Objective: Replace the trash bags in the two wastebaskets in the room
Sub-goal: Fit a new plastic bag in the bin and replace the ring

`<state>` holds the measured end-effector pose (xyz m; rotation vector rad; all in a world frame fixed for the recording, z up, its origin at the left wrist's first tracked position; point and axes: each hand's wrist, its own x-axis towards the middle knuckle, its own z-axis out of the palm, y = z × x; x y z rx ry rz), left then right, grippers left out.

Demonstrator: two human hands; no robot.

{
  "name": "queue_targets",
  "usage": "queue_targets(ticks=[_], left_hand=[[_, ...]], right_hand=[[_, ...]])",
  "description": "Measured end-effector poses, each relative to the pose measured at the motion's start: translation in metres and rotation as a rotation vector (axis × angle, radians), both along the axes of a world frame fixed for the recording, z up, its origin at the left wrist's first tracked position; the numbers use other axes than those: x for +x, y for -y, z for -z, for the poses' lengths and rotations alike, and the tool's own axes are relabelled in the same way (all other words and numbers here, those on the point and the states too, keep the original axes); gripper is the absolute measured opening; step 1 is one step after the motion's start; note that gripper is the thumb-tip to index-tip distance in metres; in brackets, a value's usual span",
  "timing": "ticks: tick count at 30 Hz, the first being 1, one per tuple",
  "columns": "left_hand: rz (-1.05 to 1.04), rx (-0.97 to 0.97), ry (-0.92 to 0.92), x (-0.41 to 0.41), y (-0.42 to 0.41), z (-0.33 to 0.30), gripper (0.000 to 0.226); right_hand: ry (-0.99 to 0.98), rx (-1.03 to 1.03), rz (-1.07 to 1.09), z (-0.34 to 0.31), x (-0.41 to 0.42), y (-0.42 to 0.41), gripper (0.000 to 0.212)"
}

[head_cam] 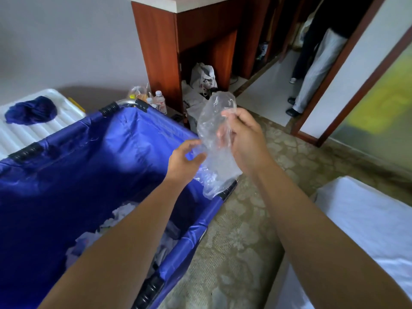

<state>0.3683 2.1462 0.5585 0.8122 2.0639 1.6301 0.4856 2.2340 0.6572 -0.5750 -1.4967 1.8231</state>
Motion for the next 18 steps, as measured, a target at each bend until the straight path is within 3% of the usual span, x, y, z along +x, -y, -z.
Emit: queue_targets(ticks=[2, 4, 6, 8, 10, 12, 13, 16, 18], left_hand=[[-0.063, 0.033, 0.124, -0.008, 0.015, -0.015, 0.027], [-0.143, 0.095, 0.213, -0.019, 0.044, -0.028, 0.029], [-0.063, 0.111, 0.179, -0.026, 0.082, -0.041, 0.060], [0.179, 0.079, 0.167, -0.028, 0.126, -0.056, 0.085], [0.352, 0.046, 0.185, -0.027, 0.155, -0.066, 0.062], [0.269, 0.061, 0.175, -0.030, 0.201, -0.080, 0.024], [0.190, 0.083, 0.173, -0.035, 0.225, -0.083, 0.016], [-0.037, 0.118, 0.145, -0.048, 0.303, -0.098, 0.015], [-0.195, 0.116, 0.123, -0.056, 0.360, -0.105, 0.011]], right_hand=[[-0.017, -0.129, -0.053, -0.015, -0.009, 0.011, 0.028], [-0.011, -0.268, -0.141, -0.024, -0.014, 0.027, 0.024], [-0.035, -0.416, -0.289, -0.030, -0.019, 0.051, 0.016], [-0.039, -0.548, -0.479, -0.033, -0.031, 0.087, 0.015], [-0.011, -0.559, -0.546, -0.033, -0.048, 0.113, 0.018], [0.007, -0.541, -0.611, -0.041, -0.071, 0.150, 0.015], [0.009, -0.531, -0.646, -0.047, -0.082, 0.167, 0.015], [0.036, -0.484, -0.745, -0.068, -0.111, 0.219, 0.025], [0.054, -0.430, -0.802, -0.075, -0.127, 0.257, 0.020]])
